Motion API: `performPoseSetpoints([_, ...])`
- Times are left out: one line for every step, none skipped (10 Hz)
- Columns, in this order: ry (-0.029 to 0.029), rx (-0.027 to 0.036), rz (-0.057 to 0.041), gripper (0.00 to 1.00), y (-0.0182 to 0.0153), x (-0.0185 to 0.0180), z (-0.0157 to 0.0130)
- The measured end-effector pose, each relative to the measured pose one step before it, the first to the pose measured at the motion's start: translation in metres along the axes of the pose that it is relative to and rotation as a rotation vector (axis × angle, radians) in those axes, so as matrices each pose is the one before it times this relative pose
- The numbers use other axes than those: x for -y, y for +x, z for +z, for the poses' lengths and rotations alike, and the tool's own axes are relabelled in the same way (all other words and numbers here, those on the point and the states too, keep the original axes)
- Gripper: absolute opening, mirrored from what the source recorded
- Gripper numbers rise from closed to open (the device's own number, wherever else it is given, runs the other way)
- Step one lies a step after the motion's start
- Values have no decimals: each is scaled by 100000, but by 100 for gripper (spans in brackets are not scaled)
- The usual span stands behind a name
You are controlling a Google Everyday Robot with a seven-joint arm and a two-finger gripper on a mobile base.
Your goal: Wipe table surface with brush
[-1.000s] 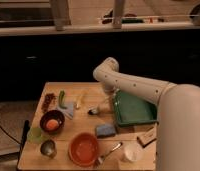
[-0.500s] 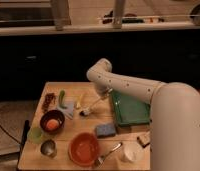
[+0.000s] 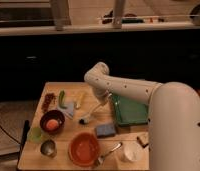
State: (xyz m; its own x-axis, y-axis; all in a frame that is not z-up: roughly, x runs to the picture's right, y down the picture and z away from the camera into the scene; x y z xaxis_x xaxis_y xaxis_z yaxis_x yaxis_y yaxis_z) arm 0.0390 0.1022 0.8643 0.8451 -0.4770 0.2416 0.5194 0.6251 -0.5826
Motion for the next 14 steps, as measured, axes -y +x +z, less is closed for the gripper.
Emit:
performPoseSetpoints([-1544, -2, 473, 0, 311, -653, 171])
performPoseSetpoints([-1324, -511, 1195, 0, 841, -841, 266])
performPoseSetpoints([-634, -912, 2876, 0, 1275, -975, 34])
performPoseSetpoints([-124, -1600, 4246, 0, 1532, -900, -90])
performPoseSetpoints([280, -1191, 3686, 0, 1088, -512, -230])
performPoseSetpoints([532, -1706, 4548, 0, 1266, -517, -287])
performPoseSetpoints([1342, -1019, 3115, 0, 479, 42, -374])
performPoseSetpoints([4124, -843, 4676, 0, 557, 505, -609])
performPoseSetpoints([3066, -844, 4694, 0, 901, 285, -717])
performPoseSetpoints([4419, 79, 2853, 0, 154, 856, -496])
performPoseSetpoints([4752, 519, 2247, 0, -239, 1164, -135])
performPoseSetpoints([3318, 534, 1755, 0, -28, 778, -41])
performPoseSetpoints([2206, 1202, 930, 0, -195, 606, 45])
performPoseSetpoints([871, 1691, -954, 0, -688, 474, 73])
